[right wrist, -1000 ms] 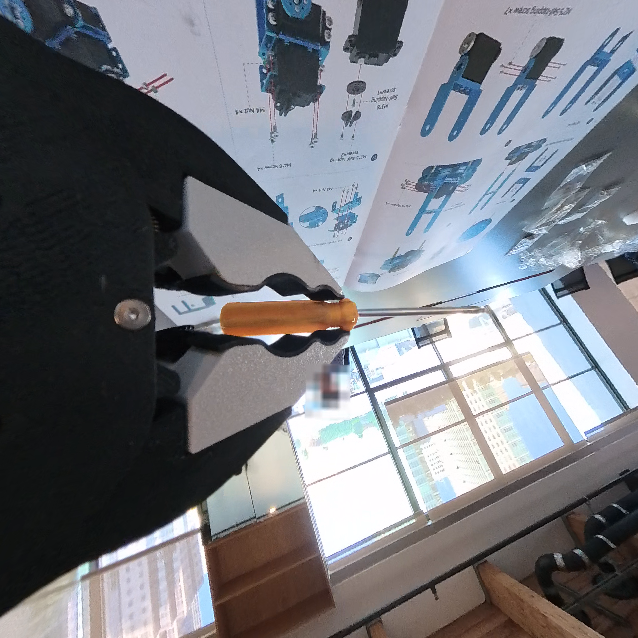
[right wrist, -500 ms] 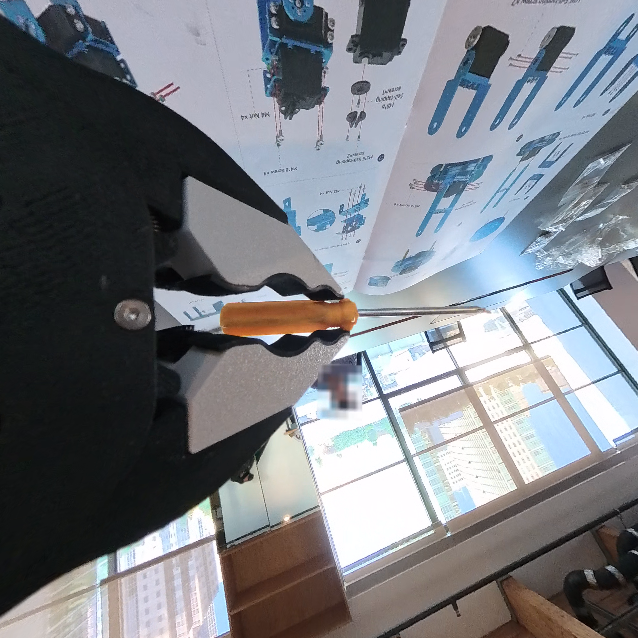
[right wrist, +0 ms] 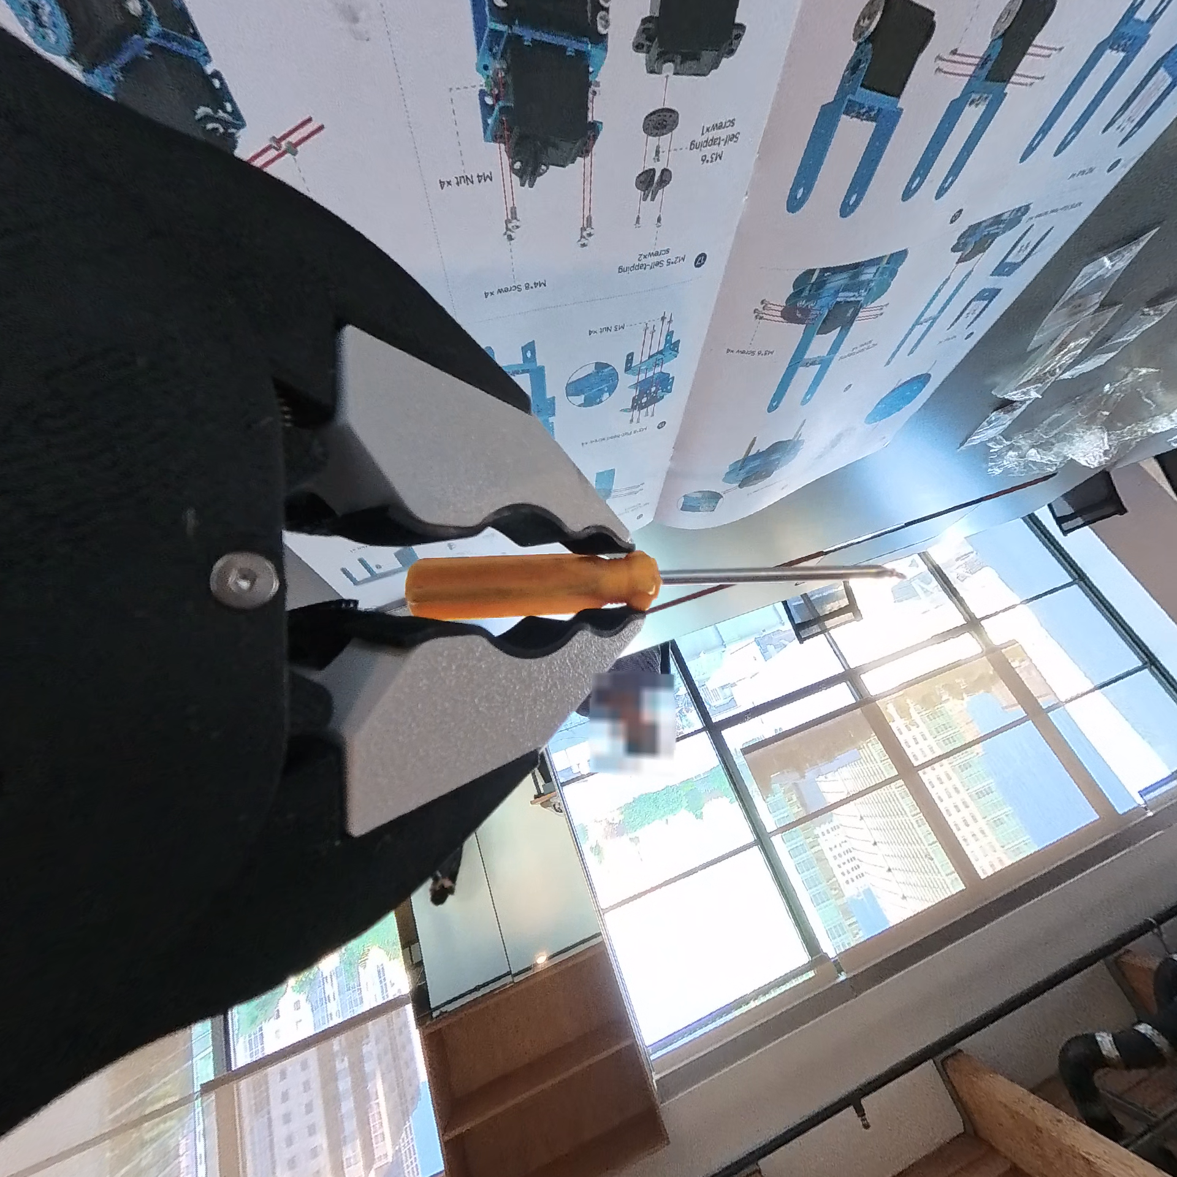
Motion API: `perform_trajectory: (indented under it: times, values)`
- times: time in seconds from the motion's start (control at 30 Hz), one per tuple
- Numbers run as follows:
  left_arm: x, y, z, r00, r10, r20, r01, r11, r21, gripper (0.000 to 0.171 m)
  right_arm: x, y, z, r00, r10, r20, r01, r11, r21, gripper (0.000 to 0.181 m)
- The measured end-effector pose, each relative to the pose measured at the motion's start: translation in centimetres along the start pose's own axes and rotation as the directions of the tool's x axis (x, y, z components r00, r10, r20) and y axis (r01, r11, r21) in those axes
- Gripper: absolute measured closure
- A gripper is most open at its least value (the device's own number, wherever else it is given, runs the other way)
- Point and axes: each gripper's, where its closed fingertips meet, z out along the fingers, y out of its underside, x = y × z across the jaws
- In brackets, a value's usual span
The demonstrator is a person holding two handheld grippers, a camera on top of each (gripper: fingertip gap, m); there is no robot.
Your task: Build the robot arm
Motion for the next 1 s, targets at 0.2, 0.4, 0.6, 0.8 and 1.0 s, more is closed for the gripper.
perform_trajectory:
  times: [0.2, 0.4, 0.6, 0.8, 1.0]
  values:
    - [-0.9, 0.4, 0.4, 0.999, 0.036, 0.0, -0.036, 0.999, -0.009, 0.104, -0.5, -0.1, 0.0, 1.0, -0.016, 0.02, 0.016, 1.0, -0.003, 0.166]
    - [-3.2, 0.9, 0.2, 0.995, -0.073, -0.063, 0.07, 0.997, -0.044, 0.104, -0.9, -0.2, 0.1, 0.999, -0.038, 0.026, 0.038, 0.999, -0.01, 0.166]
    - [-1.5, 0.8, -3.2, 1.0, 0.0, 0.026, 0.0, 1.0, 0.012, 0.105, -0.6, -0.1, 0.0, 0.999, -0.019, 0.026, 0.019, 1.0, -0.008, 0.166]
    - [2.6, -4.7, -4.0, 0.733, 0.598, 0.324, -0.66, 0.741, 0.125, 0.12, -0.6, -0.5, -0.1, 0.999, 0.006, 0.041, -0.007, 1.0, 0.016, 0.166]
    - [5.5, -3.5, -0.5, 0.52, 0.825, 0.223, -0.851, 0.522, 0.052, 0.114, -0.7, -1.2, -0.6, 0.999, -0.017, 0.037, 0.016, 0.999, 0.036, 0.166]
